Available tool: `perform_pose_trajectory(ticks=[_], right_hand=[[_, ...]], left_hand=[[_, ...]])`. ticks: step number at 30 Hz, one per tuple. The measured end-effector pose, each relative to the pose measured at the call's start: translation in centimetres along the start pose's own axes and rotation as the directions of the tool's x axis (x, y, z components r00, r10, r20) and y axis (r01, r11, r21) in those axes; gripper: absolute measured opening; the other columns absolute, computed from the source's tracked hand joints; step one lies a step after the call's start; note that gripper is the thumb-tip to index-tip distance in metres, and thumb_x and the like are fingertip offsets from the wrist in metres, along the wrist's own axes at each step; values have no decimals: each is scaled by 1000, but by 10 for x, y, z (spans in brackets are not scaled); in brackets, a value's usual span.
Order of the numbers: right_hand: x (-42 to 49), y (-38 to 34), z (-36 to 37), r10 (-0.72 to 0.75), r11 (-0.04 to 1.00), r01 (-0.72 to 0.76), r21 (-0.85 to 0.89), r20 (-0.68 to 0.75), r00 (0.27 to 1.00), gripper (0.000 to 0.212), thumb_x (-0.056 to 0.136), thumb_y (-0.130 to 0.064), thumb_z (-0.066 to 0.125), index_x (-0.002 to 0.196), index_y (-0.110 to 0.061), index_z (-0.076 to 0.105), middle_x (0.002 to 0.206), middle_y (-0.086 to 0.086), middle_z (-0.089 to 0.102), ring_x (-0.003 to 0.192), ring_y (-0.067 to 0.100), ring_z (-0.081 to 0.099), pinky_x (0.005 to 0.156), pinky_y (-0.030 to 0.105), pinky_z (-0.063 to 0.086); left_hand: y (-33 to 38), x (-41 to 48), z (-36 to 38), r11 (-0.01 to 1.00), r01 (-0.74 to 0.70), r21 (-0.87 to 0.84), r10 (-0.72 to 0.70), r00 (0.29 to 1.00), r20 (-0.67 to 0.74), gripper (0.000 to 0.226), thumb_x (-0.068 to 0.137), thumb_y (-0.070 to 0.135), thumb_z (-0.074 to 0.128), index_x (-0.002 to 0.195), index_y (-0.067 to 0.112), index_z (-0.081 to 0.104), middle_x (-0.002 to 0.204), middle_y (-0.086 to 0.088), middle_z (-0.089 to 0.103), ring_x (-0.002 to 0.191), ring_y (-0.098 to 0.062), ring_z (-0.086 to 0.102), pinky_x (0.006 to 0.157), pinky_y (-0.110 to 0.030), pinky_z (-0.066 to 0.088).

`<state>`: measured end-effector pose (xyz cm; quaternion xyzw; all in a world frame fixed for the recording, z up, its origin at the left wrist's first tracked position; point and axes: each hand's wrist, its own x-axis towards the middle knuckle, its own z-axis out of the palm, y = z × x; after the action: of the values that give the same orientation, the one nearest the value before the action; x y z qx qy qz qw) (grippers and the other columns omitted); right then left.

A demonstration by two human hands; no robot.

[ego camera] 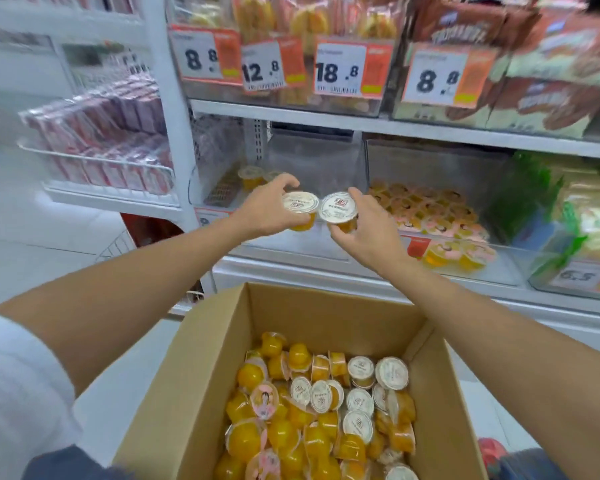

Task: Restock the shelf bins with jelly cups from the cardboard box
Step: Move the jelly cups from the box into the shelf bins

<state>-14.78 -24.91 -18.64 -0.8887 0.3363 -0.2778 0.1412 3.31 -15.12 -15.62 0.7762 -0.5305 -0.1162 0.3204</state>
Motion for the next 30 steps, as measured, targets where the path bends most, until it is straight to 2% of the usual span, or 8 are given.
perform_pose_trajectory(ticks=[4, 8, 12, 16, 19, 23, 26, 30], right_hand=[[60, -19, 22, 33, 999, -33, 19, 3, 999, 58, 80, -37, 66, 128, -11, 46, 120, 9, 46, 106, 28, 54, 78, 30, 41], [120, -19, 65, 279, 937, -279, 211, 27, 960, 56, 74, -33, 74, 120, -7, 54, 119, 12, 55, 108, 30, 56, 83, 27, 43], [175, -17, 100, 287, 955, -295, 33, 147, 947, 18, 88, -25, 61, 99, -10, 59, 123, 18, 55, 117, 30, 50, 96, 29, 41], [211, -1, 147, 437, 886, -459, 60, 222, 872, 65, 83, -28, 69, 137, -6, 41, 141, 14, 42, 127, 31, 47, 94, 33, 47], [221, 10, 167, 469, 846, -514, 144, 260, 844, 69, 80, -21, 73, 138, -7, 37, 141, 14, 39, 122, 32, 50, 91, 32, 49], [223, 16, 171, 430, 868, -448, 217, 125, 894, 38, 82, -17, 70, 116, -5, 58, 123, 13, 54, 99, 27, 61, 81, 29, 51], [220, 19, 172, 386, 880, -406, 249, 124, 914, 9, 84, -8, 64, 91, -11, 66, 109, 10, 66, 91, 21, 63, 71, 24, 47], [213, 16, 175, 218, 976, -211, -56, 198, 956, 37, 80, -20, 68, 112, -11, 52, 125, 10, 38, 102, 26, 50, 78, 34, 50]], left_hand=[[-23, 45, -18, 998, 67, -1, -67, 994, -86, 55, 67, 37, 79, 115, 20, 55, 105, 0, 65, 89, -20, 63, 70, -32, 52], [-60, 102, -16, 983, 175, 50, -166, 974, -153, 64, 67, 48, 77, 121, 19, 59, 112, 1, 64, 102, -20, 62, 82, -27, 49], [-108, 134, -6, 925, 310, 219, -311, 950, -31, 51, 71, 48, 68, 113, 20, 60, 106, -1, 64, 96, -21, 62, 81, -25, 50], [-149, 152, 1, 843, 267, 467, -335, 940, 68, 65, 79, 38, 68, 135, 14, 46, 130, -12, 56, 117, -30, 55, 100, -34, 46], [-161, 158, -6, 726, 98, 681, -255, 958, 134, 65, 83, 43, 68, 138, 17, 46, 137, -10, 52, 123, -30, 52, 103, -38, 44], [-159, 149, -19, 565, -25, 825, -75, 994, 82, 57, 83, 53, 65, 128, 20, 56, 135, -10, 50, 120, -29, 50, 102, -38, 41], [-154, 150, -18, 548, 22, 836, -111, 993, 46, 35, 95, 19, 52, 128, 9, 50, 126, -15, 53, 110, -32, 56, 88, -37, 47], [-153, 153, -17, 517, 37, 855, -161, 986, 54, 43, 93, 14, 54, 133, 7, 43, 131, -15, 49, 114, -32, 55, 86, -37, 45]])
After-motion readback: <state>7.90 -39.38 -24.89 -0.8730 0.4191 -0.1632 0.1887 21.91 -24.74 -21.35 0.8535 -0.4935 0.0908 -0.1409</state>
